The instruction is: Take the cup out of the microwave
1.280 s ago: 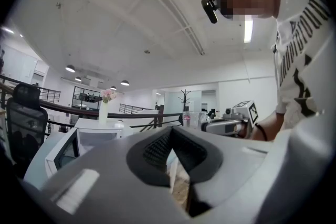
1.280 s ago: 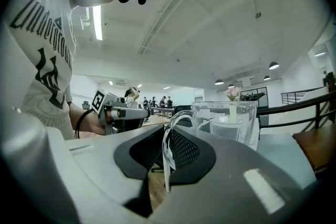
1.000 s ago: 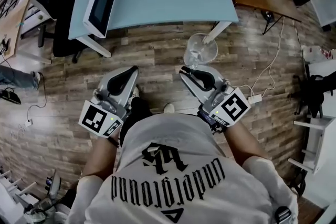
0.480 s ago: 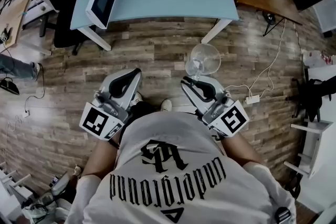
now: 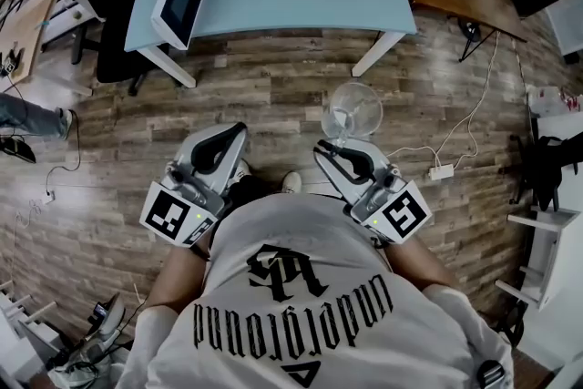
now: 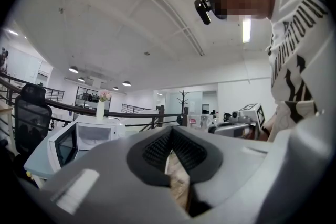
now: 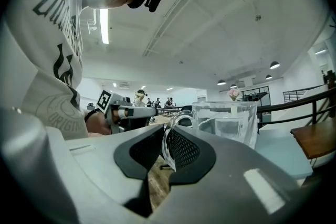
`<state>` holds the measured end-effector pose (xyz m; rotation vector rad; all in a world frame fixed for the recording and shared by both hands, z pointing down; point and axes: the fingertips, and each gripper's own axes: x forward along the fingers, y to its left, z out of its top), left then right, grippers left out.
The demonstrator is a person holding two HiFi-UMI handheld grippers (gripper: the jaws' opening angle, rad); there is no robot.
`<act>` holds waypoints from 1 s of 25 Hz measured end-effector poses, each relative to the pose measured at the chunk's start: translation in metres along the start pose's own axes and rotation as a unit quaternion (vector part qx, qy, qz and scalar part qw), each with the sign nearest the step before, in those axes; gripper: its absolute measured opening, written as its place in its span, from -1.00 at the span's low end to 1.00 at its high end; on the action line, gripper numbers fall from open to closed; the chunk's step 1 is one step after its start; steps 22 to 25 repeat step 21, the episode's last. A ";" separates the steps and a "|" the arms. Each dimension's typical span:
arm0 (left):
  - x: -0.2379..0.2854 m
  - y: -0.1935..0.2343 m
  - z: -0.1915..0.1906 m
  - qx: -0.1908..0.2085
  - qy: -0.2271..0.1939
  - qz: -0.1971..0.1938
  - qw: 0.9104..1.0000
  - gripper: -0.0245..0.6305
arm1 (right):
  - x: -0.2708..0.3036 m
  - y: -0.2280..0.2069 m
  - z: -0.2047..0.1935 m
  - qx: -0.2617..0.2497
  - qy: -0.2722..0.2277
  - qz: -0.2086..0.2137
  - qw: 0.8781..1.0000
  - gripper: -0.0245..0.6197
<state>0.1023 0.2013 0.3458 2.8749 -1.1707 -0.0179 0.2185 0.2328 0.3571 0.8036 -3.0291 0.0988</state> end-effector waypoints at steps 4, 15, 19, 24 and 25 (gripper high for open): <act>0.000 0.003 -0.001 -0.002 0.000 0.002 1.000 -0.78 | 0.002 0.000 0.000 -0.001 0.002 0.002 1.000 -0.81; 0.002 0.011 -0.004 -0.006 0.001 0.000 1.000 -0.78 | 0.012 -0.004 0.000 0.000 0.001 0.004 1.000 -0.81; 0.001 0.017 -0.004 -0.009 0.003 -0.001 1.000 -0.78 | 0.019 -0.005 0.001 0.002 0.002 0.003 1.000 -0.81; 0.001 0.020 -0.004 -0.012 0.004 -0.002 1.000 -0.78 | 0.022 -0.005 0.000 0.005 0.005 0.002 1.000 -0.81; 0.001 0.020 -0.004 -0.012 0.004 -0.002 1.000 -0.78 | 0.022 -0.005 0.000 0.005 0.005 0.002 1.000 -0.81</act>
